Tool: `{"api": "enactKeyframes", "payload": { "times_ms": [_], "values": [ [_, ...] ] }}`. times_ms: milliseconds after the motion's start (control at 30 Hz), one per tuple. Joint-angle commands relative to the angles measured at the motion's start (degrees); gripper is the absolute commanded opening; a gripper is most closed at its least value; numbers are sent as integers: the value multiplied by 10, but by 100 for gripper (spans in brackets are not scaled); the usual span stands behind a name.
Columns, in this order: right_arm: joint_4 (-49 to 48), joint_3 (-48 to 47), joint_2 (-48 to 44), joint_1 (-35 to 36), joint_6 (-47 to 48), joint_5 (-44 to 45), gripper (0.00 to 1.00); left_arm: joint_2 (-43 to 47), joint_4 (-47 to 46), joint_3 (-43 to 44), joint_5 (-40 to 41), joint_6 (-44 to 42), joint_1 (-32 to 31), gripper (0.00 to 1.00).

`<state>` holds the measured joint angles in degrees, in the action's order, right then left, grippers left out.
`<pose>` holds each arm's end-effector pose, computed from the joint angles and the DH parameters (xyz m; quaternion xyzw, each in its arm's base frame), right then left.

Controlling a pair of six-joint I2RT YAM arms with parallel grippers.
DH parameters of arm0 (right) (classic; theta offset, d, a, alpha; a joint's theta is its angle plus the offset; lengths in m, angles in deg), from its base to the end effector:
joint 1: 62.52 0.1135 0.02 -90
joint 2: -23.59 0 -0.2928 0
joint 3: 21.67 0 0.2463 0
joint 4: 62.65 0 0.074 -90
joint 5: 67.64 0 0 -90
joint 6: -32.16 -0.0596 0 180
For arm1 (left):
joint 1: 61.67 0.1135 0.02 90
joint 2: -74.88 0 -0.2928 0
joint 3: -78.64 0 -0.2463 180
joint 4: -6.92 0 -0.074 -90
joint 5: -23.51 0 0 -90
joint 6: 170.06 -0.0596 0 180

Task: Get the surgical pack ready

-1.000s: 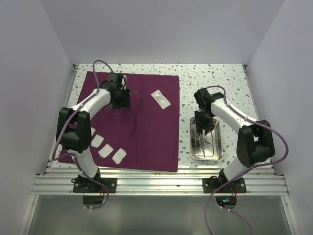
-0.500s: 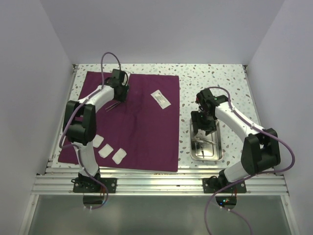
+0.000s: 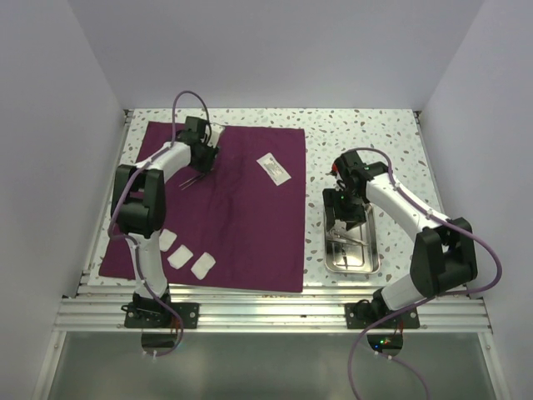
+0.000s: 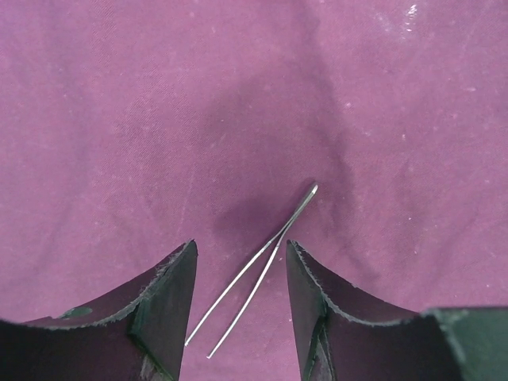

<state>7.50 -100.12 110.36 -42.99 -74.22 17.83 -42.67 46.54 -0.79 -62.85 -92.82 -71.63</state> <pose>0.2565 0.0960 0.2395 -0.0313 0.9937 0.0683 0.0834 0.4581 -0.0766 0.1897 0.1796 0.9404 0.0374 0.2864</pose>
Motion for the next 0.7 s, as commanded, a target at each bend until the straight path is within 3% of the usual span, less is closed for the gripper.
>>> {"api": "enactKeyframes", "payload": {
  "times_ms": [0,367,667],
  "values": [
    [-9,-1,6,0,10,-17,63,-6,-1,4,-23,-21,5,52],
    [-11,1,5,-1,10,-21,63,-11,-7,-6,-34,-6,6,41],
    [-19,12,2,0,5,-28,63,4,-13,-25,-48,3,6,48]
  ]
}}
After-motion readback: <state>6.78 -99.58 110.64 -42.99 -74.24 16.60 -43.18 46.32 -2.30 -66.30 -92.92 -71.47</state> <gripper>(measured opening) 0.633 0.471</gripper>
